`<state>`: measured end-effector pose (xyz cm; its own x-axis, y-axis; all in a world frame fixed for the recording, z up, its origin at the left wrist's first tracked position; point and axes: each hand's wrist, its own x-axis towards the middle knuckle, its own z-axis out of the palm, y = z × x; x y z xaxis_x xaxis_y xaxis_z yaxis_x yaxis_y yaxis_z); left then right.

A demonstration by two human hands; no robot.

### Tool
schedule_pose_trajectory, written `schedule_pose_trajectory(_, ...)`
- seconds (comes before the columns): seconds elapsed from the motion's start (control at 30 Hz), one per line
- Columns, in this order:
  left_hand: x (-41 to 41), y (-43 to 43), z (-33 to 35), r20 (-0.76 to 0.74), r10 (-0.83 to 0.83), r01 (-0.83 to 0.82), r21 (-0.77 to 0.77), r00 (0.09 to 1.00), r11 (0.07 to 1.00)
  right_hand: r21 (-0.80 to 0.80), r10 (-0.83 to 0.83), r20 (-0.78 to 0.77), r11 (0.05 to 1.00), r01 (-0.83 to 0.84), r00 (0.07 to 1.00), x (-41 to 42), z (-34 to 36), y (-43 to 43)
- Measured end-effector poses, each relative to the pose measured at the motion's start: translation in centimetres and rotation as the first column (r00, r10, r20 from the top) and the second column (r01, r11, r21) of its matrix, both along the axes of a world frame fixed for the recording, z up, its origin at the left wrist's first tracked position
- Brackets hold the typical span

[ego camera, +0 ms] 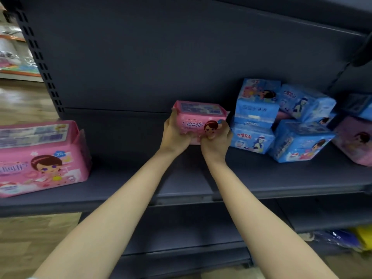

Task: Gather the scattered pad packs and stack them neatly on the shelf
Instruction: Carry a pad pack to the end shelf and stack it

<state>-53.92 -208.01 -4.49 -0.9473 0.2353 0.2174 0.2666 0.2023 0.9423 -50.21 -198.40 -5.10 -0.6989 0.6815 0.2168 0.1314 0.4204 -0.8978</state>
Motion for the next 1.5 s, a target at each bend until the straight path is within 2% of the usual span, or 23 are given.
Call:
schedule_pose_trajectory(0.2,2.6,-2.5,1.4,0.019,0.054,-0.053,-0.048,0.998,0.997,0.065,0.079,-0.028,0.995,-0.077,0.996,0.6,0.2,-2.6)
schedule_pose_trajectory(0.47,5.2,-6.6,0.4,0.094,0.142,-0.131,-0.118,0.985,0.984,0.027,0.193,-0.004,0.981,-0.193,0.981,2.4,-0.2,-7.3)
schedule_pose_trajectory(0.67,6.9,-9.2,0.0,0.021,0.178,-0.169,-0.210,0.984,0.963,0.098,0.288,0.039,0.952,-0.290,0.957,4.1,-0.4,-9.2)
schedule_pose_trajectory(1.0,10.8,-11.1,1.5,-0.159,0.292,-0.326,-0.267,0.943,0.907,0.101,0.428,0.022,0.898,-0.428,0.904,6.6,1.0,-11.1)
schedule_pose_trajectory(1.33,15.2,-13.8,2.4,-0.272,0.407,-0.485,-0.357,0.872,0.798,0.176,0.599,0.074,0.779,-0.602,0.797,9.8,1.7,-13.2)
schedule_pose_trajectory(1.5,16.4,-16.7,2.9,-0.298,0.499,-0.578,-0.333,0.814,0.745,0.199,0.659,0.077,0.725,-0.659,0.748,10.8,2.2,-15.4)
